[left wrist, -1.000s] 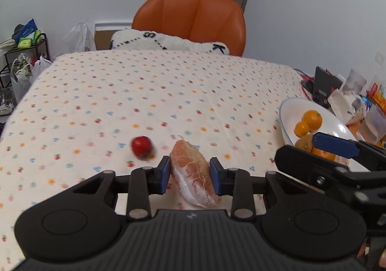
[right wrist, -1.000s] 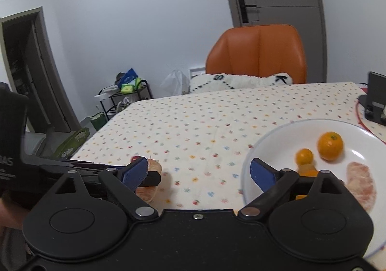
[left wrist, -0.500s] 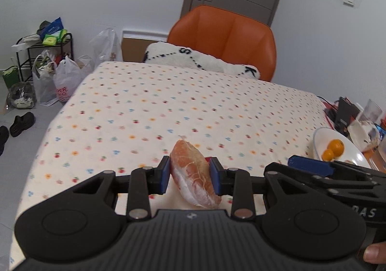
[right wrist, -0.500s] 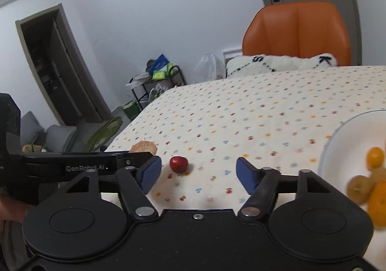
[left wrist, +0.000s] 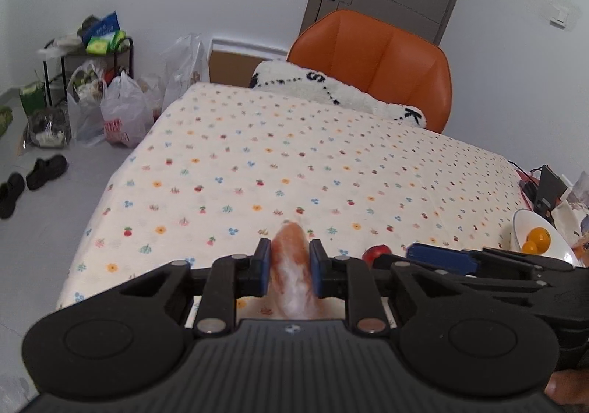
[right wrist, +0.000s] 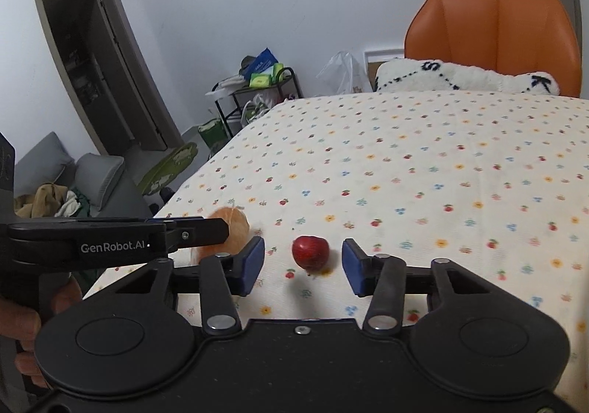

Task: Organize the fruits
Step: 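Grasp the red plum with the right tool while the left tool holds the pomelo segment, then carry the pomelo segment and red plum over the white plate with both tools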

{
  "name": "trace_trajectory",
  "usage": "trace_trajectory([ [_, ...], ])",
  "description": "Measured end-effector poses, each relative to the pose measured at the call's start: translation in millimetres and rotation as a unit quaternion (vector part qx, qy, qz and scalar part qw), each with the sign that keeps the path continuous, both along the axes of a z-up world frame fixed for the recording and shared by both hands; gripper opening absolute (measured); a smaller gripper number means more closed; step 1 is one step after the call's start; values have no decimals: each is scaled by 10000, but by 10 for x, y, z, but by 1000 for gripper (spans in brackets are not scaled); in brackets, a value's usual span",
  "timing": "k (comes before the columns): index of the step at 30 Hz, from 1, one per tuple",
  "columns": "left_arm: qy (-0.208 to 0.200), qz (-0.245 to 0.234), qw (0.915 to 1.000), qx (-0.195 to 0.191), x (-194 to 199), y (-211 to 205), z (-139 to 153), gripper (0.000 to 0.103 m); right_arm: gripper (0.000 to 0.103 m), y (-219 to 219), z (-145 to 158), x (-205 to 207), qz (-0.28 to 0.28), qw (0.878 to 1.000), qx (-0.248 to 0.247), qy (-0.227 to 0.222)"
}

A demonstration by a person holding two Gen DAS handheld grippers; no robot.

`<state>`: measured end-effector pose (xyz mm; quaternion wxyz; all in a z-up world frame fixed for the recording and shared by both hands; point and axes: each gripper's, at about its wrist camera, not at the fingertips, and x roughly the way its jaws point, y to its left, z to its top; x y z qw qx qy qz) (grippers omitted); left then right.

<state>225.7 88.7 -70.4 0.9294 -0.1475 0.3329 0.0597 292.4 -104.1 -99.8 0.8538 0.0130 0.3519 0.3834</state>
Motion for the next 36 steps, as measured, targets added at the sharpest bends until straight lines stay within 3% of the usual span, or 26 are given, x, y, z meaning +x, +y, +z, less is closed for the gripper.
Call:
trace_trajectory([
  [8, 95, 44, 9999, -60, 14, 61, -68, 19, 24, 192, -67, -7, 70, 9996, -281, -71],
  [12, 176, 26, 9998, -94, 5, 36, -95, 25, 23, 127, -27, -55, 73, 9997, -219, -116],
  [17, 241, -34, 9996, 111, -4, -76, -134, 41, 23, 27, 28, -138, 11, 9996, -217, -201],
  [21, 280, 11, 9980, 560, 4, -222, -152, 38, 23, -79, 53, -181, -96, 9996, -181, -214],
  [25, 253, 73, 9981, 566, -8, -231, -149, 33, 23, -221, 82, -219, -229, 9994, -109, -221],
  [36, 26, -276, 9987, 419, -71, -507, 13, 32, 23, -633, 230, -342, -647, 9971, 118, -391],
])
